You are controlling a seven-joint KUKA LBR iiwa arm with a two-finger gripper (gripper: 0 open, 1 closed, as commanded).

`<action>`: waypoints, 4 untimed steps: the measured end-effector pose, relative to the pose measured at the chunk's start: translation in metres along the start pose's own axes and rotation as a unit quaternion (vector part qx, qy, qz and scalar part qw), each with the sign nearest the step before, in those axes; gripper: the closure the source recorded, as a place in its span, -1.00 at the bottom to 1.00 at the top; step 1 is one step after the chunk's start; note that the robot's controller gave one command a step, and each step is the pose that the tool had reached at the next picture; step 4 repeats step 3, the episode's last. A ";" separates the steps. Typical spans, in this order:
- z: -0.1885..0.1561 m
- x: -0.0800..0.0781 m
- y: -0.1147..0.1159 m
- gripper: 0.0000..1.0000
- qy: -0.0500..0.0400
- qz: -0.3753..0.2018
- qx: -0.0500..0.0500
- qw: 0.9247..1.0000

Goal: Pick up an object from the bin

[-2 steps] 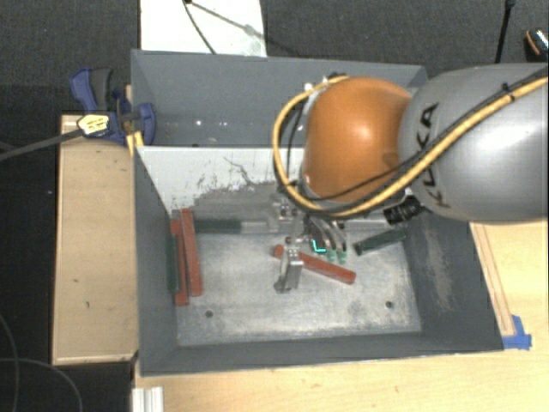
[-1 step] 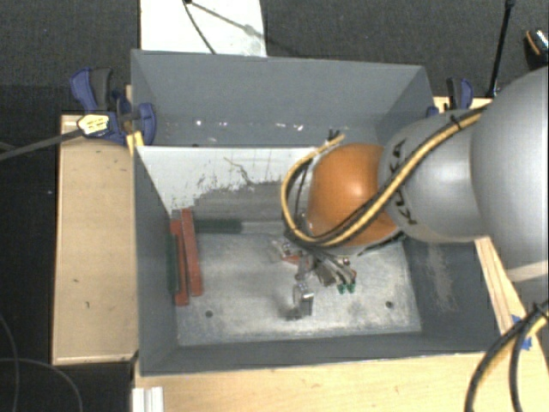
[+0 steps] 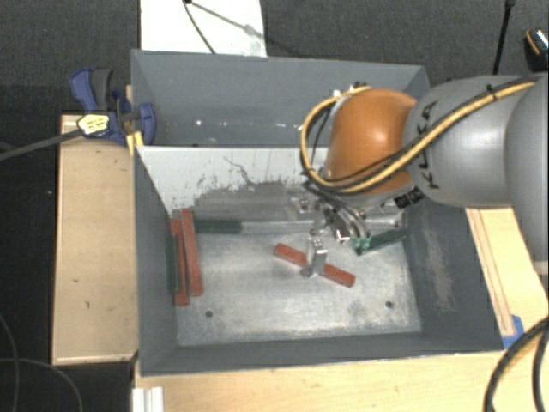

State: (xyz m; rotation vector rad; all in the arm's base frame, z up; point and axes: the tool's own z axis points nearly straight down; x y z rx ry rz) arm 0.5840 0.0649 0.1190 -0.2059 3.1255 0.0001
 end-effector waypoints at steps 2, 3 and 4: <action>0.048 0.000 -0.020 1.00 0.003 0.010 -0.001 1.000; -0.086 0.007 -0.033 1.00 -0.001 -0.023 0.000 1.000; -0.086 0.007 -0.033 1.00 -0.001 -0.023 0.000 1.000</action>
Offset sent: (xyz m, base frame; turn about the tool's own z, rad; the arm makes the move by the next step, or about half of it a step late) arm 0.0019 -0.0202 -0.0490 0.0126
